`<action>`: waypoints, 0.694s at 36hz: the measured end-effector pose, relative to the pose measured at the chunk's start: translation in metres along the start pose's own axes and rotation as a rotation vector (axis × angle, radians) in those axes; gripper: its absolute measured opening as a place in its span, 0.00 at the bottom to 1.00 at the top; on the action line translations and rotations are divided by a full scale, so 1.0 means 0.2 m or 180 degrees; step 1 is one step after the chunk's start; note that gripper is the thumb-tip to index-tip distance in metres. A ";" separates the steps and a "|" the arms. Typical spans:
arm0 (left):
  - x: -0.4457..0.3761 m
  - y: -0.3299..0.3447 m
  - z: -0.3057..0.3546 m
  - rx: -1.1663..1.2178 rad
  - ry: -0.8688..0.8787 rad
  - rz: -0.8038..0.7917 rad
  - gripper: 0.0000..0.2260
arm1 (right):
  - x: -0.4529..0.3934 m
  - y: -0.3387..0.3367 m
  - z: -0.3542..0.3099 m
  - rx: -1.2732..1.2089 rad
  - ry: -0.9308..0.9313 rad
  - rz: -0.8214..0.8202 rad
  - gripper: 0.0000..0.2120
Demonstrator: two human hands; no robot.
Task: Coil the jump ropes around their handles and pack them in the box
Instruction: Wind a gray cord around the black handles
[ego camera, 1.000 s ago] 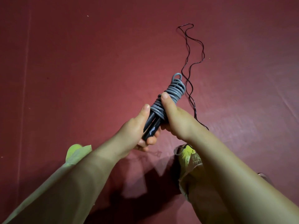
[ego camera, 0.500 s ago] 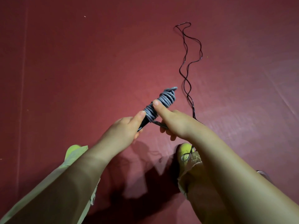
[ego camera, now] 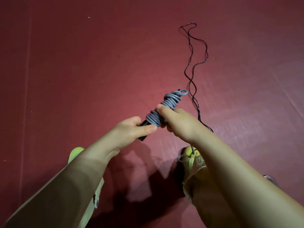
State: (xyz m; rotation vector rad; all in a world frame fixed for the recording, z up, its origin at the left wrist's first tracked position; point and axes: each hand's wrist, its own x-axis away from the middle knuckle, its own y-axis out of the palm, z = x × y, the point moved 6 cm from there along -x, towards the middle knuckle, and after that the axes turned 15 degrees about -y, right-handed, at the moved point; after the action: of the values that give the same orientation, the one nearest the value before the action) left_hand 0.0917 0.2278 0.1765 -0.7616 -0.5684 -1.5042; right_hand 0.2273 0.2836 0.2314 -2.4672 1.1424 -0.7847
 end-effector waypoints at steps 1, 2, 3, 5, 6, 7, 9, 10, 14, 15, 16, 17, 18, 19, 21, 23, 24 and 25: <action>0.01 0.01 -0.01 0.0087 -0.0068 -0.0157 0.27 | 0.00 0.00 -0.01 -0.0016 -0.0109 0.0063 0.24; 0.01 0.03 -0.02 0.0191 -0.0150 -0.0342 0.25 | -0.01 0.00 -0.02 -0.0045 -0.0218 0.0119 0.23; 0.03 0.06 -0.02 0.0351 -0.0234 -0.0550 0.21 | -0.01 0.00 -0.03 -0.0087 -0.0330 0.0172 0.21; 0.06 0.10 -0.02 0.0788 -0.0326 -0.1066 0.16 | -0.02 0.00 -0.04 -0.0213 -0.0524 0.0272 0.17; 0.08 0.12 -0.02 0.1016 -0.0330 -0.1429 0.18 | -0.02 0.00 -0.05 -0.0316 -0.0605 0.0307 0.16; 0.11 0.14 0.00 0.1267 -0.0311 -0.1893 0.22 | -0.03 0.00 -0.05 -0.0471 -0.0682 0.0326 0.14; 0.16 0.17 0.03 0.1717 -0.0134 -0.2849 0.29 | -0.03 0.00 -0.06 -0.1015 -0.0811 0.0309 0.14; 0.18 0.19 0.04 0.1899 -0.0030 -0.3208 0.32 | -0.03 0.01 -0.06 -0.1352 -0.0865 0.0251 0.15; 0.24 0.26 0.06 0.2227 -0.0006 -0.3956 0.36 | 0.00 0.04 -0.10 -0.1662 -0.1069 0.0001 0.19; 0.24 0.27 0.06 0.2274 -0.0055 -0.4045 0.35 | 0.00 0.05 -0.10 -0.1607 -0.1043 -0.0020 0.16; 0.23 0.28 0.06 0.2290 -0.0136 -0.4074 0.34 | 0.00 0.05 -0.09 -0.1579 -0.0954 -0.0014 0.14; 0.23 0.28 0.06 0.2280 -0.0245 -0.4025 0.33 | -0.01 0.05 -0.08 -0.1523 -0.0871 -0.0025 0.14; 0.21 0.27 0.05 0.2263 -0.0370 -0.3915 0.33 | -0.01 0.05 -0.07 -0.1439 -0.0814 -0.0056 0.16; 0.20 0.27 0.05 0.2251 -0.0494 -0.3752 0.33 | -0.02 0.04 -0.07 -0.1328 -0.0761 -0.0090 0.19; 0.17 0.24 0.04 0.2195 -0.0696 -0.3260 0.33 | -0.02 0.03 -0.05 -0.1059 -0.0661 -0.0137 0.21; 0.14 0.22 0.03 0.2021 -0.0879 -0.2630 0.34 | -0.03 0.01 -0.03 -0.0638 -0.0605 -0.0205 0.23; 0.13 0.20 0.02 0.1865 -0.0938 -0.2341 0.33 | -0.03 0.00 -0.01 -0.0446 -0.0569 -0.0269 0.24; 0.12 0.19 0.01 0.1688 -0.0967 -0.2097 0.32 | -0.04 0.01 0.00 -0.0307 -0.0520 -0.0338 0.25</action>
State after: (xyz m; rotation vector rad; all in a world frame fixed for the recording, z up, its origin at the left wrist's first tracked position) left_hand 0.1302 0.2099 0.1914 -0.3924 -1.4883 -1.7138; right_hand 0.2225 0.2881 0.2279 -2.6344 1.0201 -0.5552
